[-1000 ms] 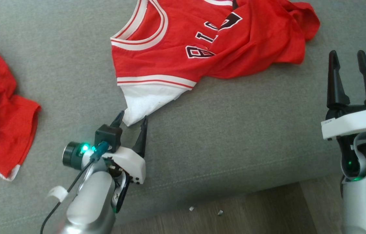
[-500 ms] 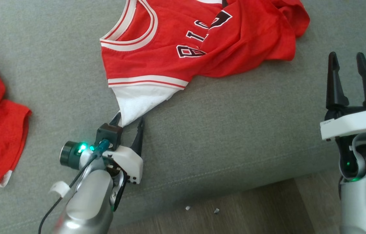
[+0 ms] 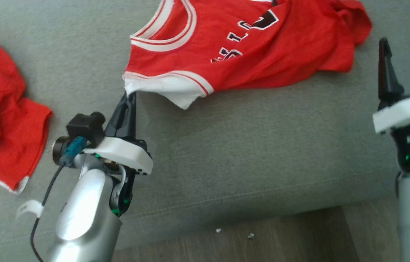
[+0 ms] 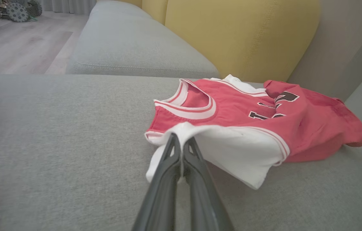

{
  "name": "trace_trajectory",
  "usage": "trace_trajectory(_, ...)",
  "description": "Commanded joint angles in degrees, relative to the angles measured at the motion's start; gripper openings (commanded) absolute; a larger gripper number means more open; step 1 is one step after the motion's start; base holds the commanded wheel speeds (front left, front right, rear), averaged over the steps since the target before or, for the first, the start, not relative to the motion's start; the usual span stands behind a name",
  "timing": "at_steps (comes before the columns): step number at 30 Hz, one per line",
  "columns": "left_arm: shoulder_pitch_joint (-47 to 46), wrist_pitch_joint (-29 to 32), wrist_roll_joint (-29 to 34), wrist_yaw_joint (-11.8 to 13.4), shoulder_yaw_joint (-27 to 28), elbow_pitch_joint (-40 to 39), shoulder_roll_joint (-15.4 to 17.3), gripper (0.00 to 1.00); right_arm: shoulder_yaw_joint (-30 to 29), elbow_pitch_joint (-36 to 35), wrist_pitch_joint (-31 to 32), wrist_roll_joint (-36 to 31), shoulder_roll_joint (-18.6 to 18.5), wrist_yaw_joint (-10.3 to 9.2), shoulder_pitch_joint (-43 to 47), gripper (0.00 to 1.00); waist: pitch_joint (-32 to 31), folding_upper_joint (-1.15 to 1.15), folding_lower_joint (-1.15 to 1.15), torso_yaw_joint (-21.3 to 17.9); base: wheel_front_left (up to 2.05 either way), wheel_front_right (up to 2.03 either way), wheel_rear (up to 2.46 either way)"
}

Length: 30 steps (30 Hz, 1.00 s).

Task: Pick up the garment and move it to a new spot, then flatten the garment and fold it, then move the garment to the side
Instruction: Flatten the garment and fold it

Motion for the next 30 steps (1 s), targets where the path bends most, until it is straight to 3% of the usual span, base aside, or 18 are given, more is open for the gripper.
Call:
trace_trajectory(1, 0.2, -0.3, -0.2, 0.3, 2.5, -3.4, 0.6, 0.00, 1.6, -0.4, 1.4, 0.6, -1.6, 0.20, -3.2, 1.00, 0.2, 0.00, 0.00, 1.2, 0.00, 0.00, 0.00)
trace_trajectory(13, 1.3, -0.3, 0.1, 1.1, 2.5, -5.7, 0.5, 0.00, 6.3, 15.3, 5.4, 1.5, -8.3, 0.20, -13.4, 1.00, 2.1, 0.00, 0.00, 4.5, 0.00, 0.00, 0.00)
trace_trajectory(30, -0.5, -0.3, 0.7, 1.8, 0.3, -5.1, 0.4, 0.00, 8.8, 31.4, 4.5, 2.3, -9.2, 0.20, -21.9, 1.00, 5.4, 0.00, 0.00, 6.4, 0.00, 0.00, 0.00)
